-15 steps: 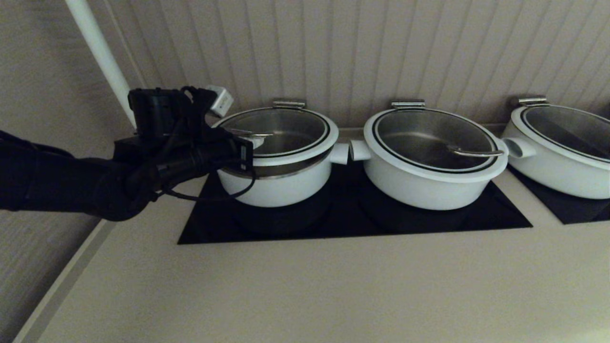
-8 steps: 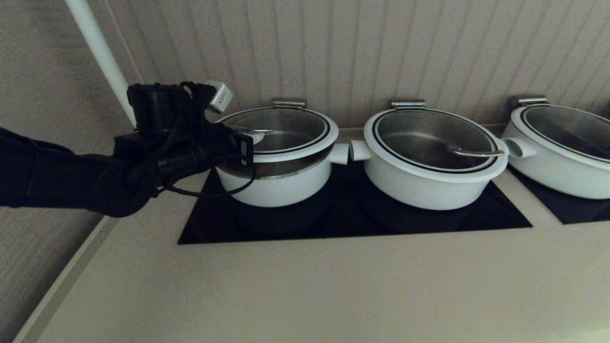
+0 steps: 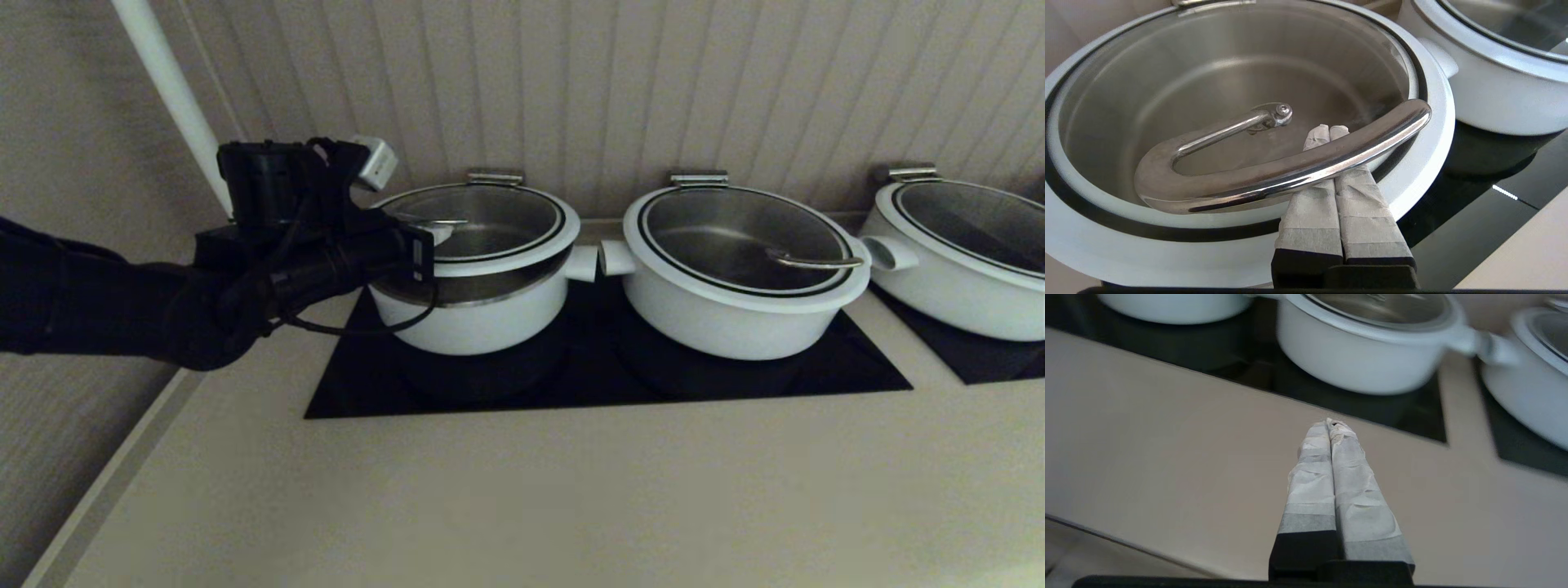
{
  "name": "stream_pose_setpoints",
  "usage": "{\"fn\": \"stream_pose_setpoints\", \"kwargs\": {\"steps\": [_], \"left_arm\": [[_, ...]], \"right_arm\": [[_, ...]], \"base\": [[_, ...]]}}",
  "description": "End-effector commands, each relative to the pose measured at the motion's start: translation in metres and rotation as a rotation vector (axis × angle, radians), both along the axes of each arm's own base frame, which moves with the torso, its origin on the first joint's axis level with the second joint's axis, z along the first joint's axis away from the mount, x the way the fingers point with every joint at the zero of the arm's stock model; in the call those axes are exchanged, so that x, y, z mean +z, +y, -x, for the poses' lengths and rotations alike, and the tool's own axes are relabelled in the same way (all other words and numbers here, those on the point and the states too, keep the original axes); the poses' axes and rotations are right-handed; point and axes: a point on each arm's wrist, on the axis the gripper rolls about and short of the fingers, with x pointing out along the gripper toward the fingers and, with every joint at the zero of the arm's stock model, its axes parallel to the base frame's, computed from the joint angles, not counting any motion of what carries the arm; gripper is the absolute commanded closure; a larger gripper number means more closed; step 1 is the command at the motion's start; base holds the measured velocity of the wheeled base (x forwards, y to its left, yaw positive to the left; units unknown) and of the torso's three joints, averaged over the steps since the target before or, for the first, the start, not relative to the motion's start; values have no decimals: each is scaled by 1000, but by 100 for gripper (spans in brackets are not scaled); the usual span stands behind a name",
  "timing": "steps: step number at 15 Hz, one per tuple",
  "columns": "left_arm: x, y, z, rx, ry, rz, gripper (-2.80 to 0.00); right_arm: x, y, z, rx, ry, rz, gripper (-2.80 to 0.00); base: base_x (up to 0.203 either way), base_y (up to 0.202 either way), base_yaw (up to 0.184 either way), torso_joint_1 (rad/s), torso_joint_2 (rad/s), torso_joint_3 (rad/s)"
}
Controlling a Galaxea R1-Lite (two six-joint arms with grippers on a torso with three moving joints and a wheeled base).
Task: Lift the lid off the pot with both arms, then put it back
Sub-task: Hold the pot lid with the right arm
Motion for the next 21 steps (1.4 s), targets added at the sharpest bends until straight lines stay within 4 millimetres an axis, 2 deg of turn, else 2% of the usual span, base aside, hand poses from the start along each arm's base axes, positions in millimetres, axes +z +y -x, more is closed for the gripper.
{"fn": "stream_pose_setpoints", "kwargs": {"steps": [1,5,10,14,16,19,21], "left_arm": [[4,1,0,1,-15,7,0],[9,0,-3,0,-34,13,0],[8,0,-4,0,-31,12,0],[10,-2,-8,0,-40,15,0],[10,-2,-9,0,-43,16,0],[11,0,-11,7,-44,16,0],[11,5,-15,19,-47,17,0]], "right_arm": [[10,2,-34,63,123,30,0],[20,6,-71,197,162,190,0],[28,13,-103,372,202,230,0],[24,38,-129,566,263,253,0],[20,50,-151,611,266,256,0],[15,72,-189,645,146,245,0],[11,89,-204,687,92,220,0]], "base": [[0,0,0,0,0,0],[0,0,0,0,0,0],[0,0,0,0,0,0],[0,0,0,0,0,0],[0,0,0,0,0,0],[0,0,0,0,0,0],[0,0,0,0,0,0]]}}
